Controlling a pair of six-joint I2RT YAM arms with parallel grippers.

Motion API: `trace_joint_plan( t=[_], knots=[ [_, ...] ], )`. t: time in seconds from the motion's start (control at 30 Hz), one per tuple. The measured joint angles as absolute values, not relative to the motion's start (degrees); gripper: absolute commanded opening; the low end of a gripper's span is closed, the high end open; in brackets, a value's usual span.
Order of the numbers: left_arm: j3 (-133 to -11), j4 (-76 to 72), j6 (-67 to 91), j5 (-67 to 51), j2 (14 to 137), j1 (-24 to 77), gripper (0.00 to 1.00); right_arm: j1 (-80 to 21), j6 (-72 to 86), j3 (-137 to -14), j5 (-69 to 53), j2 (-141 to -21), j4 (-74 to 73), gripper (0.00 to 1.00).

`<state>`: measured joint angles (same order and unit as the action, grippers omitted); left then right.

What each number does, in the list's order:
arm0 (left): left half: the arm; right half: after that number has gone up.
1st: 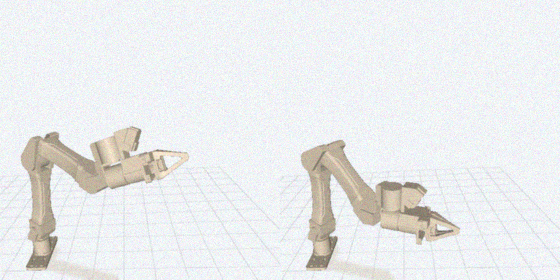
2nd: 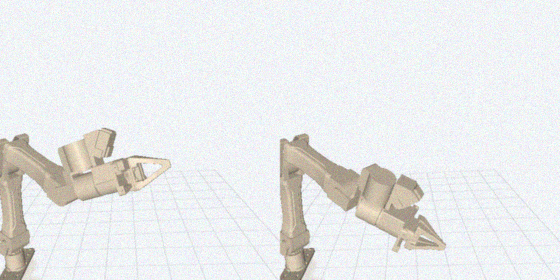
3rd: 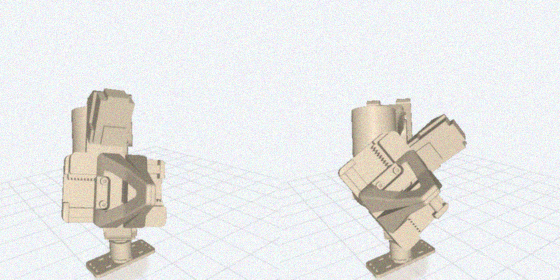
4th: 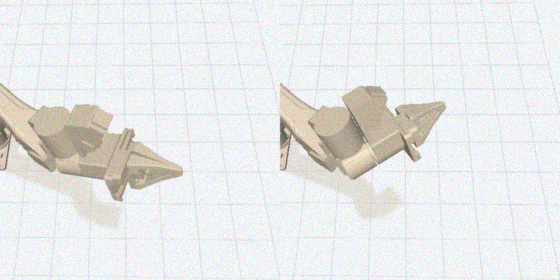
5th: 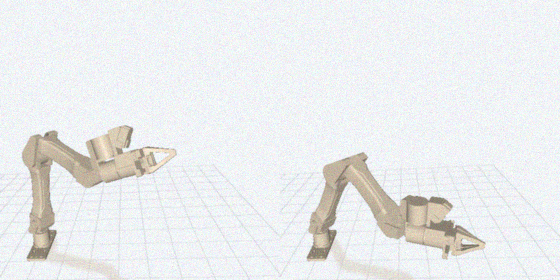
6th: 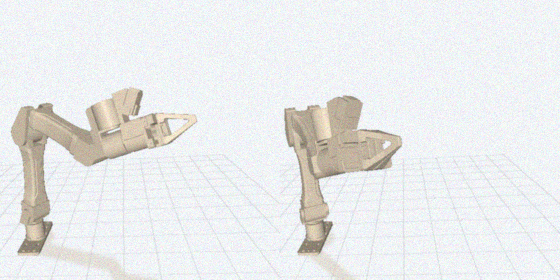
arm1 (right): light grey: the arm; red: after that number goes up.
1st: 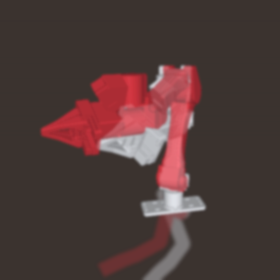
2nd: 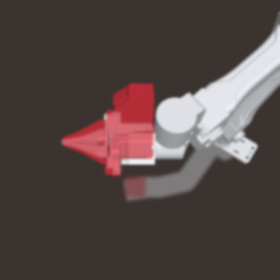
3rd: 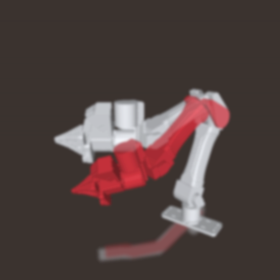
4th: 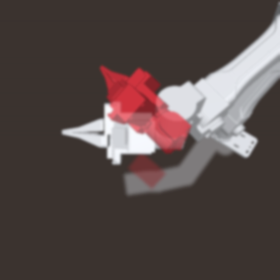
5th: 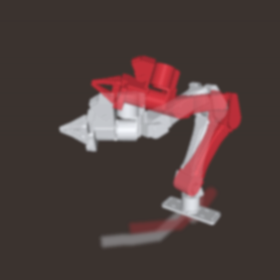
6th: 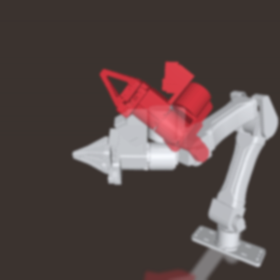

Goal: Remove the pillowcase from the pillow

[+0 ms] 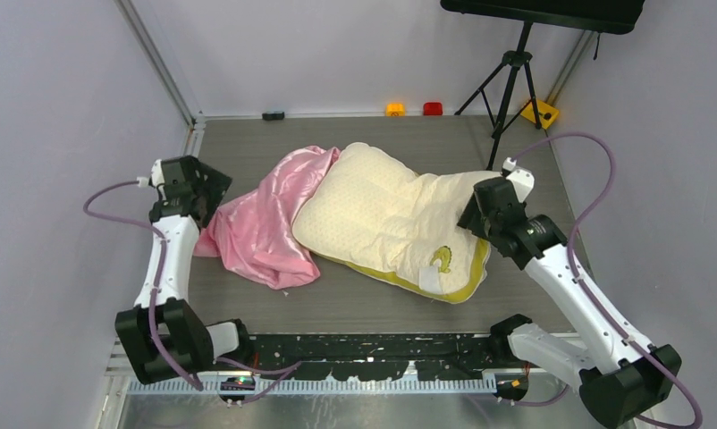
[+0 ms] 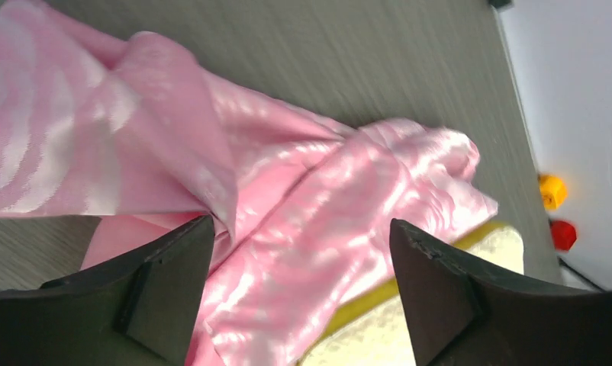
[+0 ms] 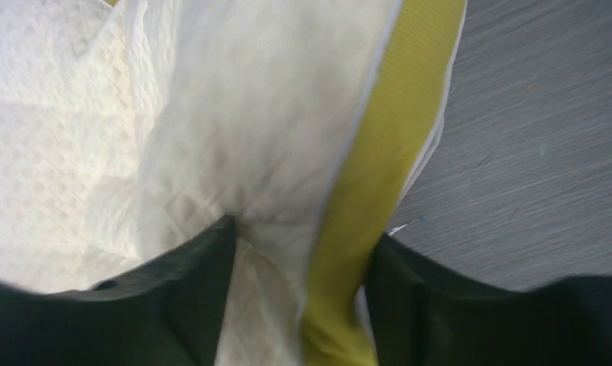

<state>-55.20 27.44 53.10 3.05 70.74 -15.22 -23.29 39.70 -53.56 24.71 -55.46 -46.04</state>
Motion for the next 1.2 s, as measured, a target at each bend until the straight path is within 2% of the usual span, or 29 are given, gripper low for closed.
trace_joint_plan(
  t=[0.07,0.27,0.33,0.43,0.67,0.8,1.0,1.2],
  knots=[
    [-57.3,29.0,50.4,5.4,69.1,-11.0,0.91,-23.3,38.4,-54.4,24.9,-55.3,-46.4,0.84],
    [-60.8,31.9,44.2,10.4,66.2,-0.9,0.92,-23.2,35.1,-56.2,22.9,-52.3,-47.5,0.87],
    [-61.5,33.8,42.0,11.6,66.8,2.0,0.87,-23.2,33.7,-57.1,20.3,-51.6,-47.6,0.87],
    [-62.1,36.8,38.8,12.8,68.2,5.8,0.85,-23.4,32.6,-59.5,17.3,-51.7,-48.3,0.88],
    [-62.5,42.3,34.1,14.7,71.4,14.5,0.9,-24.6,30.7,-66.7,20.1,-53.1,-49.9,0.88],
    [-61.6,42.9,33.7,14.5,73.3,16.2,0.92,-24.6,30.3,-69.0,19.2,-53.8,-50.0,0.89],
    [-58.8,42.6,33.8,11.6,78.1,16.2,0.94,-26.1,30.6,-69.9,7.1,-64.6,-49.3,0.89],
    [-58.5,40.9,33.7,9.5,84.0,16.2,0.94,-39.6,29.2,-69.8,6.1,-80.8,-49.3,0.89]
  ],
)
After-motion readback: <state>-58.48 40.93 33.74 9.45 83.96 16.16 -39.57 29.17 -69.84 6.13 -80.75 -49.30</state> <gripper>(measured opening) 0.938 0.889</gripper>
